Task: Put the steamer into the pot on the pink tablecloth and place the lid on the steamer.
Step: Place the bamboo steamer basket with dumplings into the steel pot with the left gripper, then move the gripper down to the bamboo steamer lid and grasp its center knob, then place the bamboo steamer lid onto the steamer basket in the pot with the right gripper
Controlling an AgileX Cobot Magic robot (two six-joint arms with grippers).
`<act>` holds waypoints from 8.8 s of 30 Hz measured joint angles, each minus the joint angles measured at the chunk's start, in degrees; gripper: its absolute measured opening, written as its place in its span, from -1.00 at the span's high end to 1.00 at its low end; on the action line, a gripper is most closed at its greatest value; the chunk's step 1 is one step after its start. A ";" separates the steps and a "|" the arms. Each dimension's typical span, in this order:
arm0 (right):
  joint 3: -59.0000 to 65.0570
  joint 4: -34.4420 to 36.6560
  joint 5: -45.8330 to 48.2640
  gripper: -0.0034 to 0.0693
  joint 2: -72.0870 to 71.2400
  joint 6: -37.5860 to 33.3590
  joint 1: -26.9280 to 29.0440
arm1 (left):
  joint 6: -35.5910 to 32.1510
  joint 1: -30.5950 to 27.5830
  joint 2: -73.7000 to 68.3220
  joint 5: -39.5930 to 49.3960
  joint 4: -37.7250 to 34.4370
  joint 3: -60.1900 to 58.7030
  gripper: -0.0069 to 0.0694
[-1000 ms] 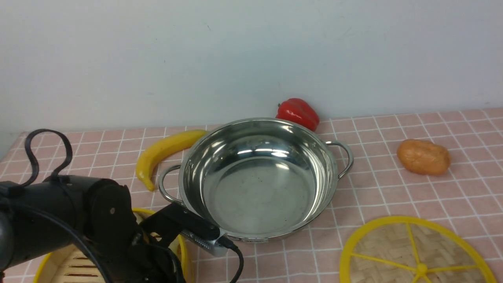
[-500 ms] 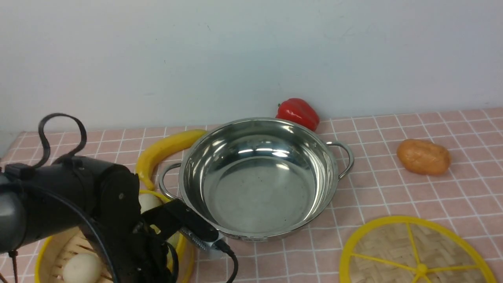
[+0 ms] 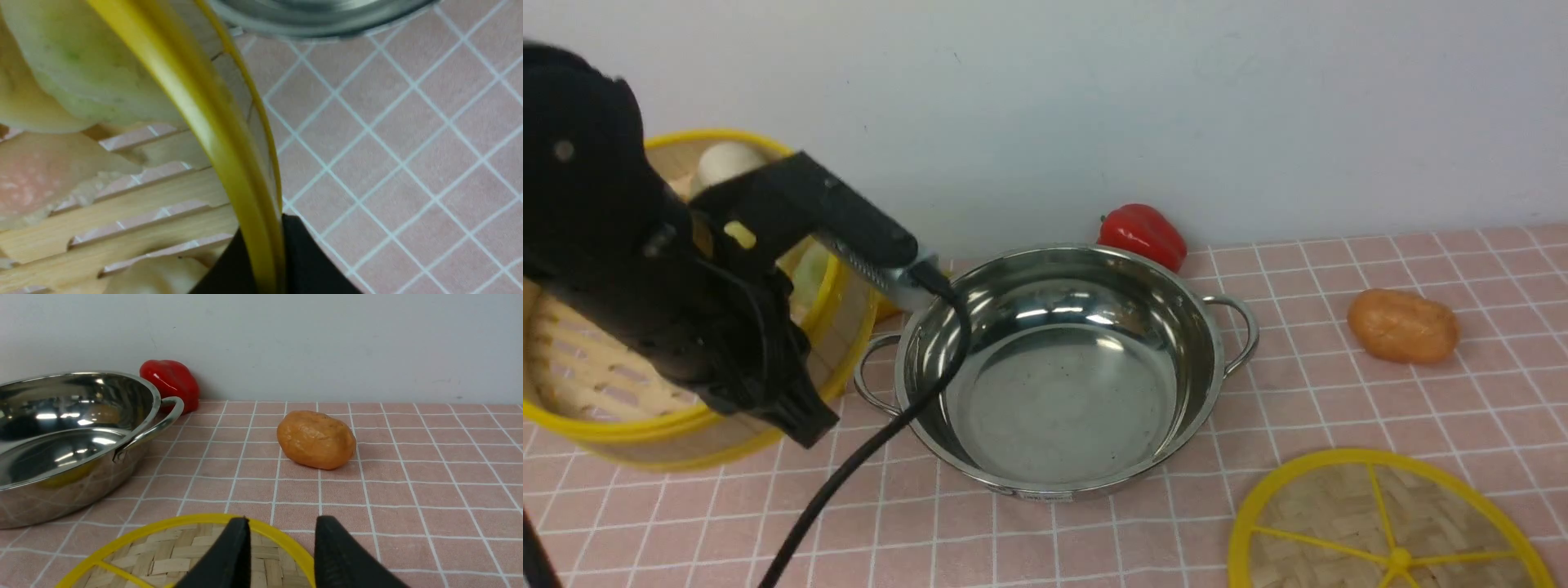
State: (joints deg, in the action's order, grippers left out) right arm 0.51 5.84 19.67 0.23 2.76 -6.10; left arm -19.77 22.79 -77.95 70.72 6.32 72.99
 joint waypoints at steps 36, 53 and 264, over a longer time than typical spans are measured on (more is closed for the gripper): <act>0.00 0.00 0.00 0.24 0.00 0.00 0.00 | -33.20 8.97 -32.59 -14.31 -9.65 10.09 0.75; 0.00 0.00 0.00 0.24 0.00 0.00 0.00 | -33.24 8.97 -34.93 -13.95 -14.99 10.09 0.62; -114.79 -2.62 51.06 0.55 115.06 -20.97 -28.52 | 15.48 -7.00 37.15 -35.93 1.70 -23.10 0.46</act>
State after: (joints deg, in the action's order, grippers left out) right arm -114.28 3.22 70.74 115.29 -18.21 -34.62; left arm -4.29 15.79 -40.81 34.78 8.02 49.89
